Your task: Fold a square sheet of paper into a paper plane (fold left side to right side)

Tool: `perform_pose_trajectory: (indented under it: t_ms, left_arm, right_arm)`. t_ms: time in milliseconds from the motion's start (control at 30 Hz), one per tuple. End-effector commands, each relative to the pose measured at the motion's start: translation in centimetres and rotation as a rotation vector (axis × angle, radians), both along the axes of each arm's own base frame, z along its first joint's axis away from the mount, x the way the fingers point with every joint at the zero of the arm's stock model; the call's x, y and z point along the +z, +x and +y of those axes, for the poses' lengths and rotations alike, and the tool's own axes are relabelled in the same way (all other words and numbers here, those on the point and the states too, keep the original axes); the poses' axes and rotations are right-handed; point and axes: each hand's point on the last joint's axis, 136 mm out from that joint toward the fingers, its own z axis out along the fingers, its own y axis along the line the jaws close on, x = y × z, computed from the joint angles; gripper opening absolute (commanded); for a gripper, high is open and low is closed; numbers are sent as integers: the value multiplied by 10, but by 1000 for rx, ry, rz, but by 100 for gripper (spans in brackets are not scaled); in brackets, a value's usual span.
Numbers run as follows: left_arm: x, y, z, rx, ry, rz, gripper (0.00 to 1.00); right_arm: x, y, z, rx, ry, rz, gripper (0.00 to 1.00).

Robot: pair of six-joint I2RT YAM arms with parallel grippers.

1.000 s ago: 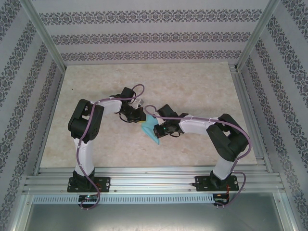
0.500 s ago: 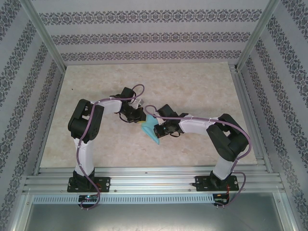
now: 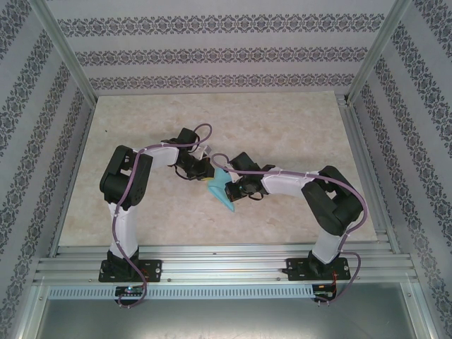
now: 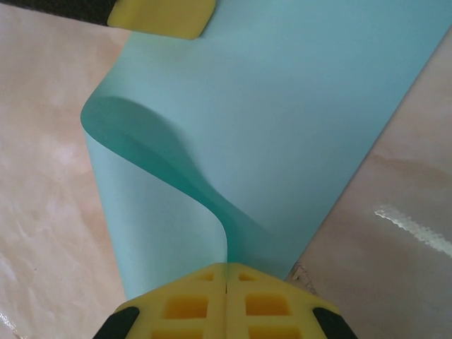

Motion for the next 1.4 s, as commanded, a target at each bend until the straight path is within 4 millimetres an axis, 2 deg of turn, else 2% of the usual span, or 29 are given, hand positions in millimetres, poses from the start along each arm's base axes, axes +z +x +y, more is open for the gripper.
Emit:
perform_pose_trajectory:
  t_ms: [0,233,433,600,733,867,967,1067,1200,1367]
  left_arm:
    - [-41,-18,11,-19,126,54,9]
    - [-38,-18,11,-19,119,51,10]
    - [-24,-12,7,-21,101,25,12]
    - [6,1,14,-3,83,-29,21]
    - [41,15,24,24,43,-83,38]
    - [65,20,42,69,36,-121,42]
    - [74,12,47,80,22,-131,37]
    - [79,-7,37,82,-72,-98,29]
    - [75,-32,13,103,-176,-35,22]
    - [63,-38,-1,204,-195,16,20]
  right_arm:
    - [-2,6,0,-13,0,6,0]
    - [-15,-4,-5,-19,-23,38,0]
    - [-27,-14,-11,-31,-43,70,0]
    - [-32,-19,-16,-34,-60,84,0]
    - [-37,-22,-18,-28,-72,98,0]
    - [-37,-22,-17,-25,-71,101,0]
    - [-38,-23,-17,-22,-71,101,0]
    - [-37,-22,-16,-19,-69,99,0]
    - [-38,-23,-16,-11,-76,100,0]
    - [-38,-23,-15,-8,-80,100,0]
